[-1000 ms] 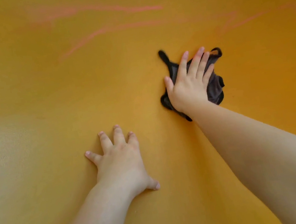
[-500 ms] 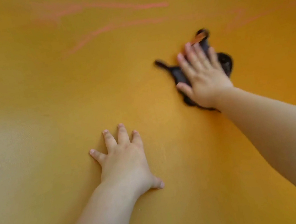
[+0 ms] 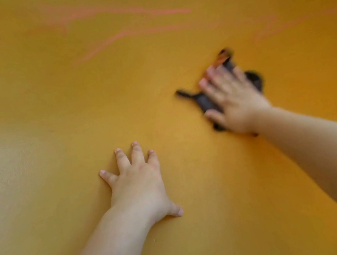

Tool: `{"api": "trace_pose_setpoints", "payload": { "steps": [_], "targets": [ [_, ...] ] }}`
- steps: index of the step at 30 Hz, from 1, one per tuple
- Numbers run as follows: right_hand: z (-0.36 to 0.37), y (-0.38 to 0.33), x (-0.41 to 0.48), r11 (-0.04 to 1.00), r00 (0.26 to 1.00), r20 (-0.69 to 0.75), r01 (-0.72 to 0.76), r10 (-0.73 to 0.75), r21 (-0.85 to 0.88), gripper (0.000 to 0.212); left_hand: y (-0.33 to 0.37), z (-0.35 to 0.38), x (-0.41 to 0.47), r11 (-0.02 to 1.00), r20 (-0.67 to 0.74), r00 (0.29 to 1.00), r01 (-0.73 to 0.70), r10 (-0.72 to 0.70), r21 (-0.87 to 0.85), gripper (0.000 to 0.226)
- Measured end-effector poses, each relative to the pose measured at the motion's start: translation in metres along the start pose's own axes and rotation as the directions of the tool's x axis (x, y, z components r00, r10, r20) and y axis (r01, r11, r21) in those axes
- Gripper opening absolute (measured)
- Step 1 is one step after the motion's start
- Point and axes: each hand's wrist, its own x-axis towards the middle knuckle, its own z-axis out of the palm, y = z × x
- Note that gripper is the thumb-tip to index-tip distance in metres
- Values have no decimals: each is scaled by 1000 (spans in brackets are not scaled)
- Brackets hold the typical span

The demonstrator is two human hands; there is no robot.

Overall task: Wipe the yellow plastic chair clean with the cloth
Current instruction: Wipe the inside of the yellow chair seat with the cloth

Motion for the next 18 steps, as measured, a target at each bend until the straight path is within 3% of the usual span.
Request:
{"api": "trace_pose_setpoints", "payload": {
  "steps": [3,5,6,7,9,11,13,15,18],
  "targets": [
    [-18,40,24,906,904,-123,-419,411,-58,84,2,-1,0,1000,10,1000,5,-5,-4,146],
    [-23,0,49,799,785,-151,-589,601,121,86,3,-2,0,1000,19,1000,8,-8,-5,146],
    [-25,-28,61,772,765,-139,-594,629,226,87,4,-2,1,1000,23,1000,12,-12,-6,146],
    [-23,-58,69,803,807,-135,-523,574,286,87,4,-1,1,1000,25,1000,15,-15,-7,146],
    [-15,-118,70,947,969,-119,-181,218,264,80,3,-1,2,1000,23,1000,18,-18,-2,146],
    [-14,-139,57,967,991,-70,131,-118,217,72,2,-1,1,1000,20,1000,14,-14,-6,147],
    [-10,-111,45,945,954,-58,298,-293,133,69,1,-1,0,1000,17,1000,7,-7,-11,146],
    [-4,-54,43,958,957,-63,286,-284,22,74,1,0,0,1000,15,1000,-1,1,-14,146],
    [-15,31,38,995,996,-65,-67,62,-75,84,2,1,1,1000,18,1000,2,-1,-23,146]
  ]
}}
